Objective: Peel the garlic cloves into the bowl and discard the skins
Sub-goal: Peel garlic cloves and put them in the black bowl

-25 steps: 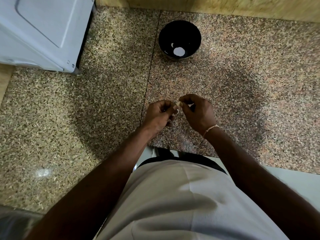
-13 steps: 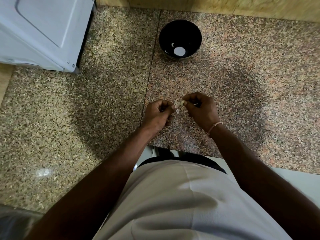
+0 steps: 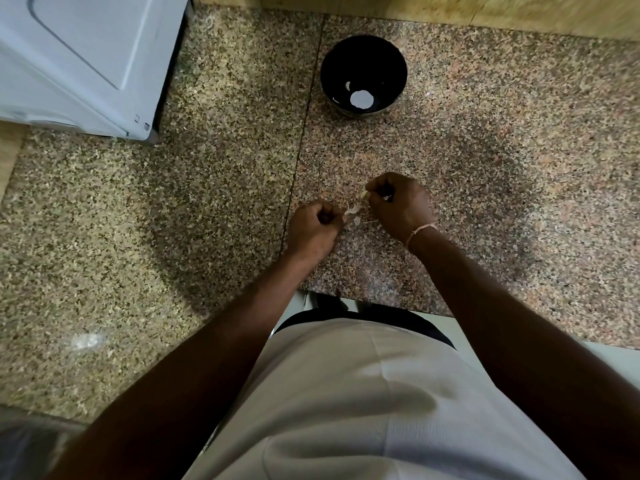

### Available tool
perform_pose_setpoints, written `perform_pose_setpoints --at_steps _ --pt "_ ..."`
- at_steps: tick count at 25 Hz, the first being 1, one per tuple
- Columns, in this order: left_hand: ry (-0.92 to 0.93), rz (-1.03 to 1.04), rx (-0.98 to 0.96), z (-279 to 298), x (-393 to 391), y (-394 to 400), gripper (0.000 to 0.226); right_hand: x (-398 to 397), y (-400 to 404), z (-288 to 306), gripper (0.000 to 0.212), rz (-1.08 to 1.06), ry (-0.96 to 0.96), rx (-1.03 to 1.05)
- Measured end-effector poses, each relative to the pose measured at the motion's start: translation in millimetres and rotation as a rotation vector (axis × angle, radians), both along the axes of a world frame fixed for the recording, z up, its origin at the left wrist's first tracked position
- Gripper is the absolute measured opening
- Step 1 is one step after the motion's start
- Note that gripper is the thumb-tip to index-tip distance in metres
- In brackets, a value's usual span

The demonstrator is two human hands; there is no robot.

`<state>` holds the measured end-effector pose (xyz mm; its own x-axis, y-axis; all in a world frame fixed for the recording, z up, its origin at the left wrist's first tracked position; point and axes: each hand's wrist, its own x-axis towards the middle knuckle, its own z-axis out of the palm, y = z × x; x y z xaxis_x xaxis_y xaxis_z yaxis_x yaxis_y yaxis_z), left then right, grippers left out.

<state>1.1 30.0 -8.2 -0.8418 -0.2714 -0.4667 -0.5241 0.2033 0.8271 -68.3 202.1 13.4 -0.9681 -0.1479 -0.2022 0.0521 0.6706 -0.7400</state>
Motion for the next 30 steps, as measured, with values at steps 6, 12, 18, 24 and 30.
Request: perform_pose_setpoints --at_steps 6,12,18,24,30 --pt "0.011 0.014 -0.018 -6.3 6.9 -0.8 0.015 -32.7 -34.8 -1.1 0.013 0.113 0.009 0.044" --pt "0.042 0.011 -0.024 -7.0 13.9 -5.8 0.016 -41.0 -35.2 -8.8 0.019 0.111 -0.016 0.092" --pt "0.098 -0.014 -0.071 -1.2 10.3 10.0 0.008 -7.6 8.6 -0.3 0.025 0.0 -0.006 0.093" --pt "0.161 -0.155 -0.26 5.6 1.5 28.6 0.014 38.3 28.2 -0.3 0.011 0.067 0.047 0.226" --pt "0.095 -0.003 -0.298 9.9 10.6 22.1 0.019 50.0 20.8 -3.7 0.015 0.045 0.123 0.266"
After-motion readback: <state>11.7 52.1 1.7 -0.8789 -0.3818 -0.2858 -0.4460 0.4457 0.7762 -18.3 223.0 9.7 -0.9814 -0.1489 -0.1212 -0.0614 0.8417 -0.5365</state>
